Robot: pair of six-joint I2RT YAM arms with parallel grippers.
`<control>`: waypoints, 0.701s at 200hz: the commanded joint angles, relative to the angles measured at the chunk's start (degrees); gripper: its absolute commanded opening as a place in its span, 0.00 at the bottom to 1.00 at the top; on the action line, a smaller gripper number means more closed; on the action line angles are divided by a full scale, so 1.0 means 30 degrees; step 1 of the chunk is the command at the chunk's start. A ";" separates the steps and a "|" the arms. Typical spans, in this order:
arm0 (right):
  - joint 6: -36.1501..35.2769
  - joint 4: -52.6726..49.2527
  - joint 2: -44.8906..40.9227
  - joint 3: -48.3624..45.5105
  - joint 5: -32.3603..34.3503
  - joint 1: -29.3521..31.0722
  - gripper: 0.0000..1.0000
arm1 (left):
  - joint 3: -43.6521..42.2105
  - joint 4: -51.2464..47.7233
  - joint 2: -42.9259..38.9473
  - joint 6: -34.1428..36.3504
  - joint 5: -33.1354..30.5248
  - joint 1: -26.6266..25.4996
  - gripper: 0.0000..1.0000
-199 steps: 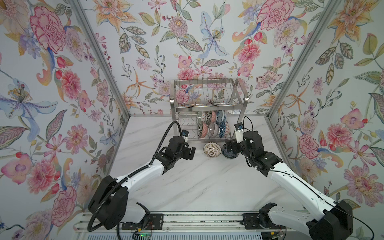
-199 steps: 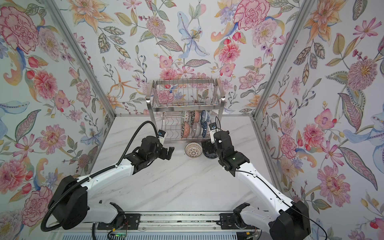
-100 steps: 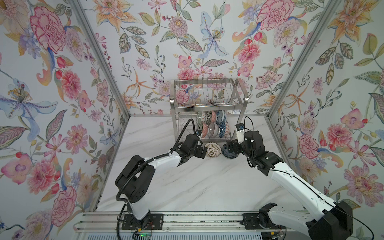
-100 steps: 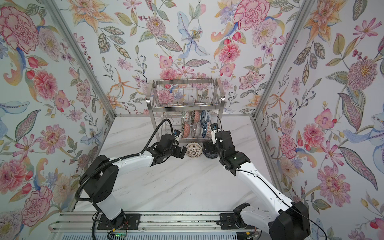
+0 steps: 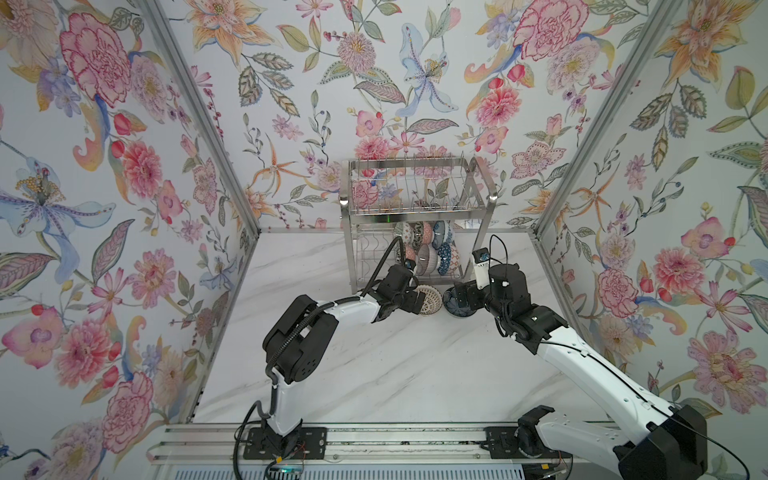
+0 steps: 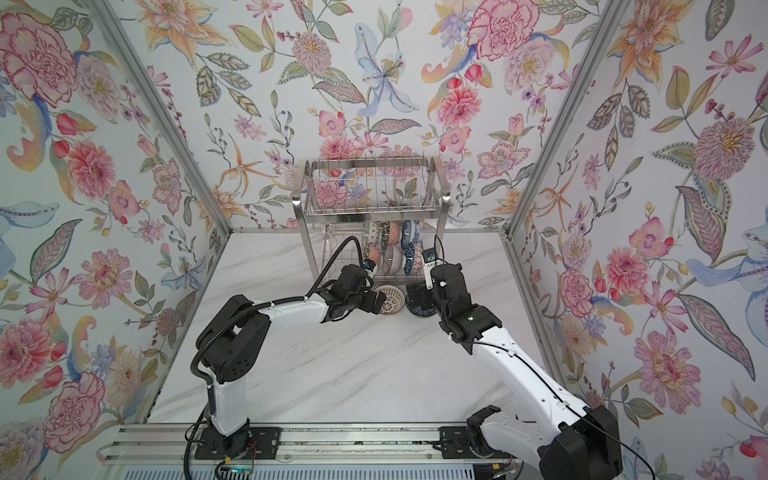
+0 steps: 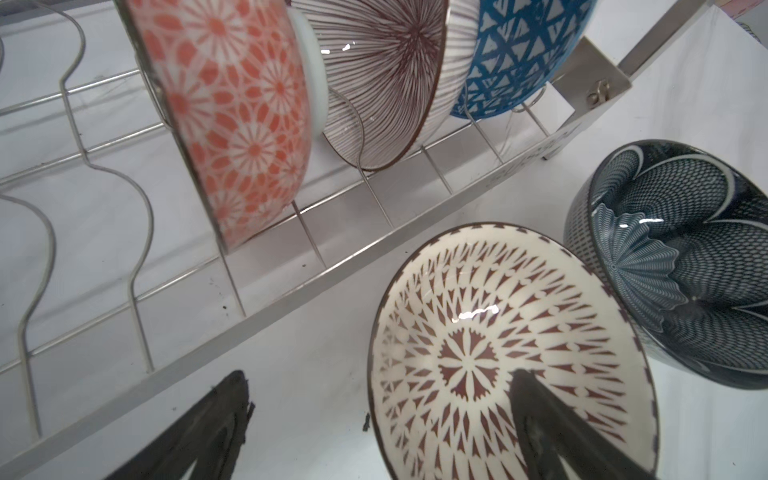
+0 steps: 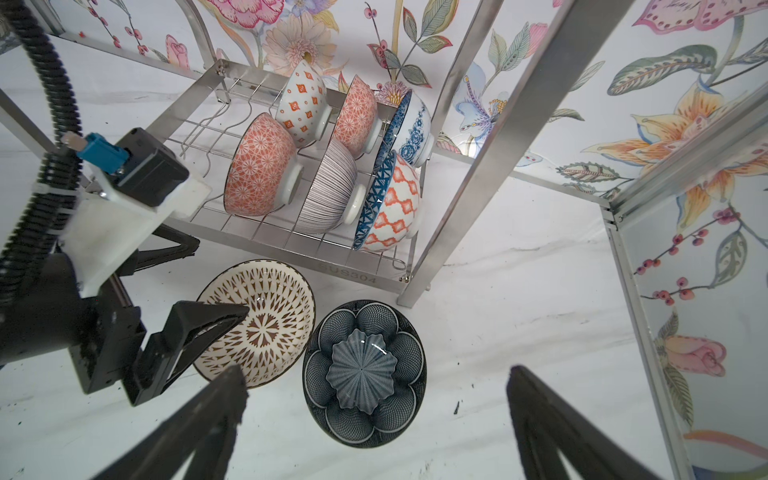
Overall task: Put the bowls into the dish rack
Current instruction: 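Close the left gripper on the rim of the white starburst bowl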
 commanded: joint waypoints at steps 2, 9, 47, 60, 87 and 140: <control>-0.0181 0.0005 -0.0329 -0.0285 0.0577 0.0085 0.99 | 0.1085 -0.0899 0.0810 0.0130 -0.0128 -0.0185 0.95; -0.0205 0.0009 -0.0356 -0.0299 0.0627 0.0105 0.99 | 0.1250 -0.0978 0.0987 0.0161 -0.0115 -0.0164 0.94; -0.0272 0.0023 -0.0338 -0.0316 0.0777 0.0120 0.99 | 0.1830 -0.1284 0.1651 0.0279 -0.0083 -0.0194 0.82; -0.0292 0.0039 -0.0273 -0.0314 0.0806 0.0102 0.99 | 0.1956 -0.1353 0.1869 0.0279 -0.0100 -0.0180 0.77; -0.0320 0.0054 -0.0256 -0.0314 0.0858 0.0092 0.99 | 0.2121 -0.1390 0.2234 0.0195 -0.0075 -0.0163 0.68; -0.0320 0.0041 -0.0212 -0.0309 0.0924 0.0085 0.99 | 0.2223 -0.1589 0.2287 0.0367 -0.0104 -0.0099 0.49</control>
